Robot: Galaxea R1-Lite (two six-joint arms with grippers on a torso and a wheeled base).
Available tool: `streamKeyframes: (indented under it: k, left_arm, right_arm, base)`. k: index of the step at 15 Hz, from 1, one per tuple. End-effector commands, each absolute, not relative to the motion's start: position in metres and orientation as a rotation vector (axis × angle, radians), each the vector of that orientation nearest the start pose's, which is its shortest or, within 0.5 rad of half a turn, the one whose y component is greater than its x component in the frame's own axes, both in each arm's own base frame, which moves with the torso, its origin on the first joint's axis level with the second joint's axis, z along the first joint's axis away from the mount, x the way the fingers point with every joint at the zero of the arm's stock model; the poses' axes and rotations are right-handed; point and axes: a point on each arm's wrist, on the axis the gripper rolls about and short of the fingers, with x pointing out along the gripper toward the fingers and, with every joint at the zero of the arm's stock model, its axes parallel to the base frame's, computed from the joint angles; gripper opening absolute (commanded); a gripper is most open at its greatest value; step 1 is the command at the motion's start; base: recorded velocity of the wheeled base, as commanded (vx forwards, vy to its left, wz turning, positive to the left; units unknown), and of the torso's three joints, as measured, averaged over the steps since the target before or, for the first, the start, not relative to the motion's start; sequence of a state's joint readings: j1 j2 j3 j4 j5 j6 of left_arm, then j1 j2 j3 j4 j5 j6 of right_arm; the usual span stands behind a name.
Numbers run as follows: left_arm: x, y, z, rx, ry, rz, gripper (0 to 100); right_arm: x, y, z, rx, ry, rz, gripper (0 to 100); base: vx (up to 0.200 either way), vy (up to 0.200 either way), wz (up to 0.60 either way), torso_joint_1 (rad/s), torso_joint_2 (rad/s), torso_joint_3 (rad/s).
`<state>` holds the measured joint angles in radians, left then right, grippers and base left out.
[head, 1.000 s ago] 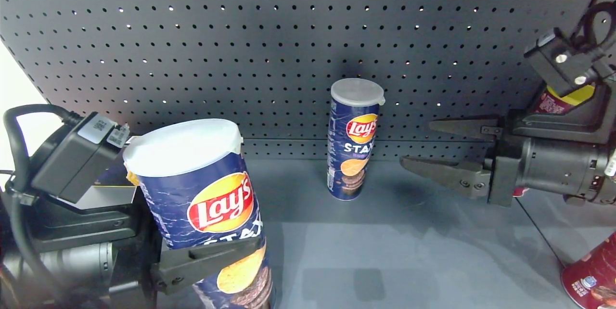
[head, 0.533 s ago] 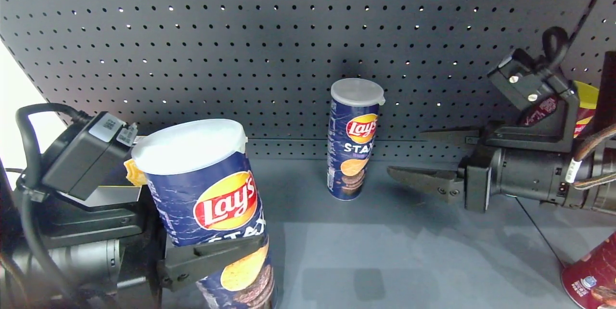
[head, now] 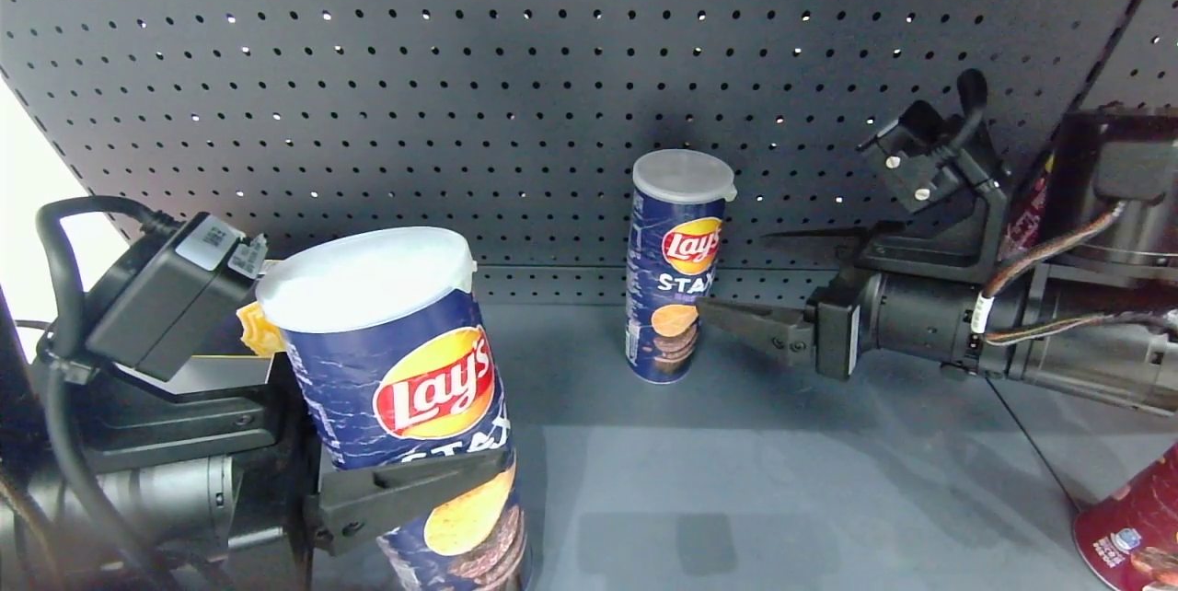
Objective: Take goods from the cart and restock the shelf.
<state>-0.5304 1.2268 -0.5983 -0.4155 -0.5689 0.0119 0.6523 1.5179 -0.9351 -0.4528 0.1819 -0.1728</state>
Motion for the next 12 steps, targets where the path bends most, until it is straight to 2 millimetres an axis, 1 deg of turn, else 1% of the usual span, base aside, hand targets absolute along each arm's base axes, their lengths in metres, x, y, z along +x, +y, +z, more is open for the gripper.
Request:
streamKeyframes:
  k: [1,5,8,12]
  left_arm:
    - [0.151,-0.102,0.22,0.007,0.218,-1.095,0]
    - [0.151,-0.102,0.22,0.007,0.218,-1.097,0]
    - [0.15,-0.102,0.22,0.007,0.218,-1.098,0]
    - [0.15,-0.102,0.22,0.007,0.218,-1.098,0]
  right_arm:
    - [0.222,0.174,0.245,-0.209,0.07,0.843,100]
    - [0.225,0.177,0.242,-0.211,0.069,0.848,100]
    - [0.235,0.184,0.237,-0.203,0.013,0.842,100]
    - [0.234,0.184,0.227,-0.209,0.035,0.847,100]
  base:
    - [0.0,0.0,0.0,0.0,0.0,0.0]
    - [0.0,0.0,0.0,0.0,0.0,0.0]
    - [0.0,0.0,0.0,0.0,0.0,0.0]
    - [0.0,0.0,0.0,0.0,0.0,0.0]
